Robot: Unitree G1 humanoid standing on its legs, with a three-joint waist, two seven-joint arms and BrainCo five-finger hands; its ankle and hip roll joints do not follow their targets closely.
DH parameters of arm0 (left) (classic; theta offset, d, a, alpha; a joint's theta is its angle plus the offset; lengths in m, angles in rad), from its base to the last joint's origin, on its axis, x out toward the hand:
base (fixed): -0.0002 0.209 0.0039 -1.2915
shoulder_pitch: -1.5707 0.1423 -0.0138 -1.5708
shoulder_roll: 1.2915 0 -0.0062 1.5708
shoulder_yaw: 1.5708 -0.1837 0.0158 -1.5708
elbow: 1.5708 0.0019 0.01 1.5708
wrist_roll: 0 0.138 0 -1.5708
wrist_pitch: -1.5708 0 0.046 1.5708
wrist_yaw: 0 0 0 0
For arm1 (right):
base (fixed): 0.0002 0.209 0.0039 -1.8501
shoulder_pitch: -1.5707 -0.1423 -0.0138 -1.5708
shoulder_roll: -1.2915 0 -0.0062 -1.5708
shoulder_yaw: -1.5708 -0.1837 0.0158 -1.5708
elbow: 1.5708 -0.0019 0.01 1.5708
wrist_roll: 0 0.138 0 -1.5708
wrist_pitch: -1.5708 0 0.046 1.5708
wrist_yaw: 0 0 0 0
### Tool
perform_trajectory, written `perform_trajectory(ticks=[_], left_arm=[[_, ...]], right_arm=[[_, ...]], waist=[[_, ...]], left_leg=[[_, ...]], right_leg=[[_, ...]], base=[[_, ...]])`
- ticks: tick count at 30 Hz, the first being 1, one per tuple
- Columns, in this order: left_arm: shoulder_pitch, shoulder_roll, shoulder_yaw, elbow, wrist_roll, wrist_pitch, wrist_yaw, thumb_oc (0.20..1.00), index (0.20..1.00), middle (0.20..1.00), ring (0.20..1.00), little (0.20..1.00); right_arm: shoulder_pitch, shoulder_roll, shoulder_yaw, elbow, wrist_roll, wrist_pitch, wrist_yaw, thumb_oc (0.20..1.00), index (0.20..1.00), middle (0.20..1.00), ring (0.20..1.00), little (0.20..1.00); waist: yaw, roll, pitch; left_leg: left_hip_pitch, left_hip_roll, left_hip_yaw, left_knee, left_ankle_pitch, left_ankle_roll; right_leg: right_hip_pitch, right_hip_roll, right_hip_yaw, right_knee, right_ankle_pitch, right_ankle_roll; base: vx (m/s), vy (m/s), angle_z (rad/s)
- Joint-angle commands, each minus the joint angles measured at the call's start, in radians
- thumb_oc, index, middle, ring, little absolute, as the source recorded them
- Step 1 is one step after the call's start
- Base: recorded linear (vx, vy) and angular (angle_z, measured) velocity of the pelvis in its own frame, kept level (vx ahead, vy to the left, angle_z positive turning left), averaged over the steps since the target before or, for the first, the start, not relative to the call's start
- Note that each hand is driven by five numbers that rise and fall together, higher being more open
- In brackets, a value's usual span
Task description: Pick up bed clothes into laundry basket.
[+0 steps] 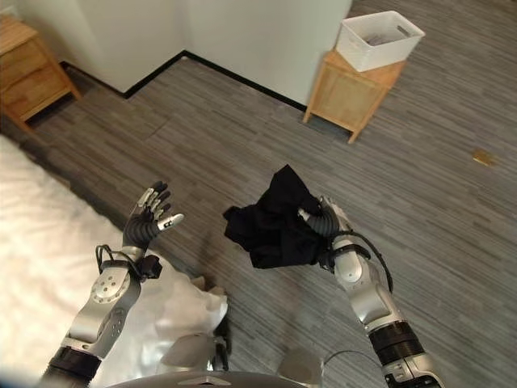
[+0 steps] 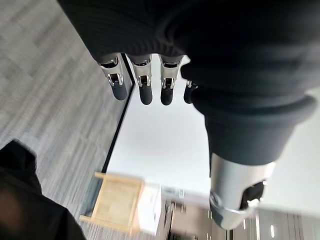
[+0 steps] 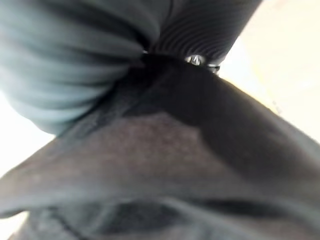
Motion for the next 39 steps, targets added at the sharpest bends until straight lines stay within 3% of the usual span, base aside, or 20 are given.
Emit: perform_trajectory(ticks=[1, 2, 3, 8, 9, 10, 11, 14, 17, 19, 20, 21, 23, 24, 25, 27, 30, 32, 37, 39], left_arm=[[-0.012, 0.011, -0.033, -0.058, 0.048, -0.051, 0.005, 1.0, 1.0, 1.0, 1.0, 1.0], [-0.019, 0.007, -0.036, -0.052, 0.057, -0.05, 0.003, 1.0, 1.0, 1.0, 1.0, 1.0], [-0.028, -0.003, -0.027, -0.042, 0.08, -0.045, -0.014, 1.0, 1.0, 1.0, 1.0, 1.0], [-0.007, -0.017, -0.012, -0.028, 0.103, -0.044, -0.032, 1.0, 1.0, 1.0, 1.0, 1.0], [-0.001, -0.023, -0.011, -0.026, 0.098, -0.047, -0.034, 1.0, 1.0, 1.0, 1.0, 1.0], [0.004, -0.035, -0.016, -0.024, 0.082, -0.05, -0.034, 1.0, 1.0, 1.0, 1.0, 1.0], [0.003, -0.036, -0.016, -0.023, 0.081, -0.05, -0.034, 1.0, 1.0, 1.0, 1.0, 1.0], [-0.028, -0.042, -0.024, -0.031, 0.063, -0.057, -0.017, 1.0, 1.0, 1.0, 1.0, 1.0], [-0.058, -0.052, -0.03, -0.036, 0.063, -0.058, 0.017, 1.0, 1.0, 1.0, 1.0, 1.0], [-0.066, -0.056, -0.031, -0.036, 0.065, -0.061, 0.029, 1.0, 1.0, 1.0, 1.0, 1.0], [-0.073, -0.065, -0.027, -0.035, 0.07, -0.065, 0.042, 1.0, 1.0, 1.0, 1.0, 1.0], [-0.073, -0.066, -0.027, -0.035, 0.071, -0.065, 0.043, 1.0, 1.0, 1.0, 1.0, 1.0], [-0.044, -0.058, -0.03, -0.022, 0.108, -0.062, 0.049, 1.0, 1.0, 1.0, 1.0, 1.0], [-0.065, -0.051, -0.067, -0.041, 0.101, -0.066, 0.037, 1.0, 1.0, 1.0, 1.0, 1.0], [-0.066, -0.051, -0.068, -0.04, 0.101, -0.067, 0.037, 1.0, 1.0, 1.0, 1.0, 1.0], [-0.095, -0.041, -0.078, -0.063, 0.096, -0.069, 0.058, 1.0, 1.0, 1.0, 1.0, 1.0], [-0.114, -0.045, -0.092, -0.041, 0.099, -0.064, 0.089, 1.0, 1.0, 1.0, 1.0, 1.0], [-0.1, -0.047, -0.09, -0.044, 0.091, -0.062, 0.069, 1.0, 1.0, 1.0, 1.0, 1.0], [-0.076, -0.049, -0.076, -0.025, 0.108, -0.063, 0.035, 1.0, 1.0, 1.0, 1.0, 1.0], [-0.067, -0.053, -0.071, -0.026, 0.096, -0.061, 0.034, 1.0, 1.0, 1.0, 1.0, 1.0]], right_arm=[[-0.011, -0.04, -0.079, -0.032, -0.001, -0.029, -0.046, 0.2, 0.2, 0.2, 0.2, 0.2], [0.007, -0.039, -0.088, -0.033, -0.001, -0.029, -0.046, 0.2, 0.2, 0.2, 0.2, 0.2], [0.038, -0.039, -0.098, -0.029, -0.015, -0.02, -0.041, 0.2, 0.2, 0.2, 0.2, 0.2], [0.06, -0.027, -0.09, -0.017, -0.046, -0.014, -0.027, 0.2, 0.2, 0.2, 0.2, 0.2], [0.066, -0.031, -0.092, -0.015, -0.044, -0.015, -0.027, 0.2, 0.2, 0.2, 0.2, 0.2], [0.067, -0.047, -0.086, -0.02, -0.037, -0.019, -0.024, 0.2, 0.2, 0.2, 0.2, 0.2], [0.066, -0.048, -0.086, -0.02, -0.036, -0.02, -0.024, 0.2, 0.2, 0.2, 0.2, 0.2], [0.027, -0.092, -0.071, -0.031, -0.03, -0.024, -0.029, 0.2, 0.2, 0.2, 0.2, 0.2], [0.004, -0.105, -0.06, -0.026, -0.022, -0.019, -0.039, 0.2, 0.2, 0.2, 0.2, 0.2], [0.0, -0.112, -0.062, -0.026, -0.021, -0.019, -0.041, 0.2, 0.2, 0.2, 0.2, 0.2], [-0.006, -0.114, -0.057, -0.019, -0.009, -0.024, -0.042, 0.2, 0.2, 0.2, 0.2, 0.2], [-0.006, -0.115, -0.056, -0.019, -0.008, -0.024, -0.042, 0.2, 0.2, 0.2, 0.2, 0.2], [-0.032, -0.139, -0.063, 0.065, -0.025, -0.014, -0.087, 0.2, 0.2, 0.2, 0.2, 0.2], [-0.022, -0.13, -0.085, 0.041, -0.05, -0.013, -0.075, 0.2, 0.2, 0.2, 0.2, 0.2], [-0.022, -0.129, -0.085, 0.04, -0.051, -0.012, -0.074, 0.2, 0.2, 0.2, 0.2, 0.2], [-0.031, -0.105, -0.096, 0.021, -0.051, -0.004, -0.08, 0.2, 0.2, 0.2, 0.2, 0.2], [-0.069, -0.087, -0.084, 0.043, -0.032, 0.002, -0.096, 0.2, 0.2, 0.2, 0.2, 0.2], [-0.069, -0.093, -0.095, 0.041, -0.036, 0.012, -0.092, 0.2, 0.2, 0.2, 0.2, 0.2], [-0.121, -0.125, -0.073, 0.055, -0.054, 0.013, -0.094, 0.2, 0.2, 0.2, 0.2, 0.2], [-0.128, -0.129, -0.067, 0.052, -0.055, 0.012, -0.093, 0.2, 0.2, 0.2, 0.2, 0.2]], waist=[[-0.023, 0.029, -0.029], [-0.036, 0.024, -0.028], [-0.041, 0.019, -0.044], [-0.028, 0.015, -0.079], [-0.032, 0.024, -0.088], [-0.027, 0.033, -0.083], [-0.029, 0.037, -0.083], [0.015, 0.026, -0.028], [0.042, 0.019, -0.012], [0.053, 0.006, -0.01], [0.062, 0.02, -0.022], [0.066, 0.015, -0.019], [0.131, 0.062, -0.065], [0.118, 0.054, -0.053], [0.121, 0.054, -0.055], [0.083, 0.054, -0.018], [0.06, 0.074, 0.0], [0.06, 0.081, -0.006], [0.121, 0.055, -0.062], [0.128, 0.056, -0.069]], left_leg=[[0.003, 0.047, -0.019, -0.026, -0.004, -0.121], [0.024, 0.046, -0.025, -0.026, -0.021, -0.133], [0.092, 0.051, -0.023, -0.026, -0.085, -0.171], [0.208, 0.049, 0.002, -0.022, -0.166, -0.188], [0.213, 0.068, 0.003, 0.036, -0.161, -0.205], [0.152, 0.12, 0.004, 0.28, -0.105, -0.226], [0.139, 0.131, 0.0, 0.305, -0.116, -0.232], [-0.068, 0.197, -0.094, 0.761, 0.026, -0.28], [-0.199, 0.19, -0.115, 0.847, -0.029, -0.269], [-0.247, 0.16, -0.103, 0.79, -0.029, -0.242], [-0.25, 0.157, -0.09, 0.576, -0.045, -0.226], [-0.237, 0.15, -0.082, 0.561, -0.039, -0.224], [-0.183, 0.079, -0.102, 0.009, 0.065, -0.203], [-0.128, 0.041, -0.097, 0.01, 0.067, -0.149], [-0.132, 0.04, -0.095, 0.011, 0.068, -0.147], [-0.062, 0.033, -0.098, 0.013, 0.023, -0.116], [-0.017, 0.042, -0.072, -0.006, 0.012, -0.104], [0.019, 0.053, -0.057, -0.026, -0.011, -0.113], [0.051, 0.088, -0.033, -0.026, -0.044, -0.175], [0.06, 0.099, -0.032, -0.025, -0.041, -0.185]], right_leg=[[0.154, 0.101, -0.163, -0.342, -0.006, -0.052], [0.138, 0.109, -0.169, -0.427, -0.012, -0.068], [0.13, 0.069, -0.249, -0.702, 0.047, -0.061], [0.189, 0.051, -0.316, -0.845, 0.133, -0.064], [0.203, 0.067, -0.305, -0.842, 0.127, -0.074], [0.258, 0.101, -0.295, -0.854, 0.1, -0.11], [0.258, 0.109, -0.298, -0.857, 0.098, -0.114], [0.37, 0.17, -0.281, -0.902, 0.027, -0.198], [0.423, 0.187, -0.238, -0.915, -0.024, -0.217], [0.421, 0.168, -0.234, -0.915, -0.014, -0.208], [0.437, 0.168, -0.216, -0.915, -0.029, -0.177], [0.439, 0.162, -0.211, -0.915, -0.029, -0.175], [0.506, 0.207, -0.196, -0.849, -0.127, -0.151], [0.466, 0.192, -0.191, -0.606, -0.103, -0.125], [0.458, 0.189, -0.189, -0.599, -0.104, -0.124], [0.303, 0.093, -0.191, -0.328, -0.01, -0.023], [0.192, 0.028, -0.181, -0.183, 0.049, -0.002], [0.2, -0.022, -0.261, -0.328, 0.035, -0.027], [0.315, 0.015, -0.33, -0.724, 0.053, -0.052], [0.337, 0.031, -0.332, -0.751, 0.058, -0.061]], base=[[0.45, -0.137, 0.81], [0.98, -0.364, 1.01], [0.72, -0.282, 0.94], [0.58, -0.232, 0.51], [0.43, -0.266, -0.63], [0.42, -0.284, -0.62], [0.36, -0.359, -0.46], [0.26, -0.35, -0.58], [0.3, -0.096, -0.63], [0.22, 0.109, -0.8], [0.37, 0.13, -0.66], [0.56, 0.281, -1.4], [0.8, 0.288, -1.29], [0.64, 0.155, -0.45], [0.38, 0.118, -0.25], [0.16, 0.077, -0.55], [0.14, 0.031, -0.69], [0.31, -0.147, 0.21], [0.25, -0.28, 0.28], [0.16, -0.202, 0.27]])
